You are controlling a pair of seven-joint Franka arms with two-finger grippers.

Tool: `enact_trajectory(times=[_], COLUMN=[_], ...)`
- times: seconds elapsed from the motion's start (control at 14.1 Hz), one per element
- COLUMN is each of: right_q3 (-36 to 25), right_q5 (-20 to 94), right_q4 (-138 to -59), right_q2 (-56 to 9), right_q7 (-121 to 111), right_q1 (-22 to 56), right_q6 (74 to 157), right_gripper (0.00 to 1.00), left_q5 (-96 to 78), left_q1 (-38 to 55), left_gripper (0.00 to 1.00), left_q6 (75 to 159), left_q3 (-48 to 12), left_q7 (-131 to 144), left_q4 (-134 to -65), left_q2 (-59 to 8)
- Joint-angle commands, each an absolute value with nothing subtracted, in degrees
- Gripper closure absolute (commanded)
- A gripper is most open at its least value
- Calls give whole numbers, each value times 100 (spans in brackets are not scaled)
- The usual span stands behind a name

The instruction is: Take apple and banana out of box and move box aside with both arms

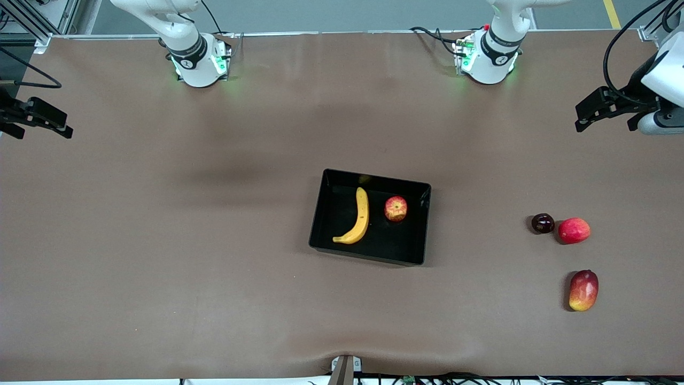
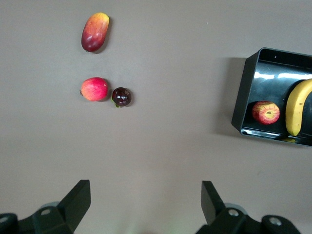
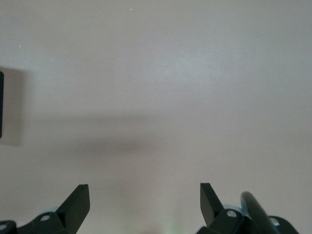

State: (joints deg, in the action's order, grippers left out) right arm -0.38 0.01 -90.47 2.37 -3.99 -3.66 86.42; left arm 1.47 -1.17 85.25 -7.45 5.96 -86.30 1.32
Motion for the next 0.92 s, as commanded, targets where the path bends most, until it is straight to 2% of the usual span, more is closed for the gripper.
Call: enact_trajectory(times=[0.0, 0.28, 0.5, 0.85], right_q3=[53, 53, 53, 53], right_q5=[0, -9, -9, -9], right_q4=[-9035, -9035, -9018, -8956], right_q2=[246, 246, 237, 79], right_q7=[-343, -334, -343, -343], right_q1=[-501, -501, -510, -518], right_q6=[8604, 8604, 8631, 8613], right_gripper=[0, 0, 0, 0], left_q5=[44, 27, 9, 70], left_q1=[-141, -79, 192, 1299], left_gripper=[0, 0, 0, 0], left_q6=[8429, 8429, 8481, 9533], left_q3=[-747, -773, -1036, -1292], left_q7=[642, 774, 1018, 3010], left_q4=[-8569, -8464, -8508, -8569], left_q2=[149, -87, -482, -1658])
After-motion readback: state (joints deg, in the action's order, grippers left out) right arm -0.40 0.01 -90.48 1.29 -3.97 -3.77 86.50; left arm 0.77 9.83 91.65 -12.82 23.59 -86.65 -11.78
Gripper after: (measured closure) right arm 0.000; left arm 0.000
